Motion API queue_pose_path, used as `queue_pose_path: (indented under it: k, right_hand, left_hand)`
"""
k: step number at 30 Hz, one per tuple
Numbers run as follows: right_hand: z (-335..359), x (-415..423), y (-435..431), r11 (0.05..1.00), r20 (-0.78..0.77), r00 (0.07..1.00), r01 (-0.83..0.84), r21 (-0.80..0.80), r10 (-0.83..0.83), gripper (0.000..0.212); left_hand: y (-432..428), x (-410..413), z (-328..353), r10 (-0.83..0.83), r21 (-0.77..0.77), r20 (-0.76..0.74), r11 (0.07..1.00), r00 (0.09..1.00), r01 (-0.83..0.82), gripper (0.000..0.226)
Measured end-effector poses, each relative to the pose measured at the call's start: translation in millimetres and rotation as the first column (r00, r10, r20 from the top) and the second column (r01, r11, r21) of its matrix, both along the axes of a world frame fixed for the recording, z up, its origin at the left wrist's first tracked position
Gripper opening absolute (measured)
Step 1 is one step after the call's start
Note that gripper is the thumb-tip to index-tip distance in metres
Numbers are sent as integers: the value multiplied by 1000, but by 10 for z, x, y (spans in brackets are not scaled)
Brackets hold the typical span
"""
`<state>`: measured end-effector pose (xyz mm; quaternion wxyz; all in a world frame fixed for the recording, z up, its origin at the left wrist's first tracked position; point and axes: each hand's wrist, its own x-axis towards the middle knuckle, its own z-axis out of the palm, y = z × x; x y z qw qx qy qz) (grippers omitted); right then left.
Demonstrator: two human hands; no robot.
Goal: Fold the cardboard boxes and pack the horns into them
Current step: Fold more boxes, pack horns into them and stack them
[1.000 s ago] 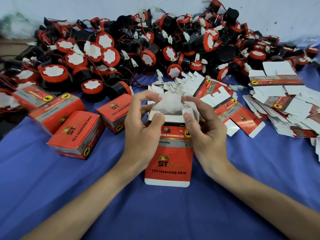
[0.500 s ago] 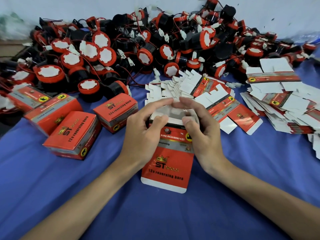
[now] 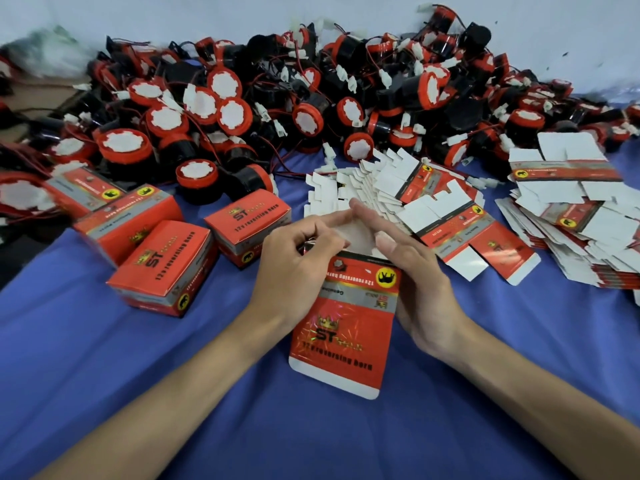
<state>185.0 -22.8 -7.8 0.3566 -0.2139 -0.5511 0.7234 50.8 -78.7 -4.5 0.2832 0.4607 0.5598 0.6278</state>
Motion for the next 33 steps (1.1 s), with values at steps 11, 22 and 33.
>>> queue_pose_path:
  k: [11, 22, 33]
  right_hand:
    - [-93, -50, -135, 866, 111, 953, 202, 458, -280, 64]
    - [-11, -28, -65, 924, 102, 969, 178, 339, -224, 38]
    - [-39, -64, -63, 962, 7, 996, 82, 262, -87, 59]
  left_hand:
    - [-2, 31, 12, 332, 67, 30, 940, 943, -334, 22]
    - [15, 16, -20, 154, -4, -40, 988, 987, -154, 28]
    - [-35, 56, 27, 329, 138, -2, 935, 944, -326, 32]
